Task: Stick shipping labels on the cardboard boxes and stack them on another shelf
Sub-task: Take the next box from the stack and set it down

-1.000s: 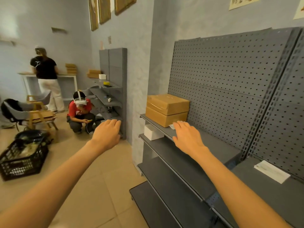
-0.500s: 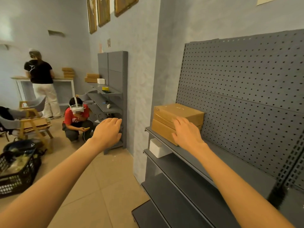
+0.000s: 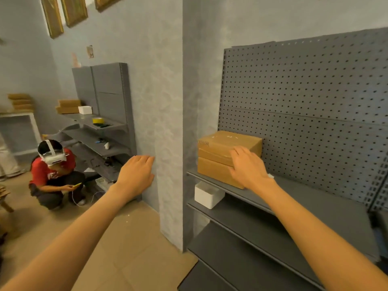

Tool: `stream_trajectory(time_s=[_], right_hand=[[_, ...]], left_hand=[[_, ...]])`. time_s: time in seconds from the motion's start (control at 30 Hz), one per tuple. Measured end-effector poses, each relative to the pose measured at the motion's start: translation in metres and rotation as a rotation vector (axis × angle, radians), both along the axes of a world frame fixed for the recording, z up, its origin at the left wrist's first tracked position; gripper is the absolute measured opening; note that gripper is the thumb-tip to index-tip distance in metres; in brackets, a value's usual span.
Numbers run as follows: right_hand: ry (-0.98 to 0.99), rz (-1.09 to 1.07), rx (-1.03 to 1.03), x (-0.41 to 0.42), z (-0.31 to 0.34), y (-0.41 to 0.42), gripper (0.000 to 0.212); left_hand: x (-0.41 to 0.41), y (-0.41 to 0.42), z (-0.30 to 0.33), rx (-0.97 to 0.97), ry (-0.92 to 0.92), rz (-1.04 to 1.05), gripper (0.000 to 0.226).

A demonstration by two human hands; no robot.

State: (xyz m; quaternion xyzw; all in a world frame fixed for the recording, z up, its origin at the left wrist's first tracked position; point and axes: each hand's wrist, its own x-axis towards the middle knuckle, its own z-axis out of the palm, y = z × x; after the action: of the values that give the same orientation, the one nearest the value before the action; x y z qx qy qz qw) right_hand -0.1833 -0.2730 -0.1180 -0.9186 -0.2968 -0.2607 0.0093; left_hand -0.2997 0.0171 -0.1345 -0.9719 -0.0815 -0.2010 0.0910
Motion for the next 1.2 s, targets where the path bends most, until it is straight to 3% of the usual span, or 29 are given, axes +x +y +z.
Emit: stream_trajectory(time_s=[0.33,0.63,0.8,1.07,1.2], right_hand=[[0.078,-0.159,-0.076,0.02,-0.026,0.032,0.055],[0.022,-0.306,-0.016,0.108,-0.011,0.042,0.03],[0.021,-0.392,0.053,0.151,0.007,0.028,0.042],[0.084,-0.542,0.085,0.185,-0.005,0.006,0.047],[0.158,-0.576,0.219,0.194,-0.009,0.004,0.049]], left_hand=[[0.076,0.034,-0.019,-0.02,0.061,-0.198,0.058],[0.191,0.049,-0.002,0.012,0.044,-0.283,0.05],[0.257,0.048,0.012,0.021,-0.012,-0.354,0.051],[0.333,0.04,0.0,0.024,0.06,-0.421,0.05],[0.364,0.041,0.002,-0.119,0.092,-0.43,0.052]])
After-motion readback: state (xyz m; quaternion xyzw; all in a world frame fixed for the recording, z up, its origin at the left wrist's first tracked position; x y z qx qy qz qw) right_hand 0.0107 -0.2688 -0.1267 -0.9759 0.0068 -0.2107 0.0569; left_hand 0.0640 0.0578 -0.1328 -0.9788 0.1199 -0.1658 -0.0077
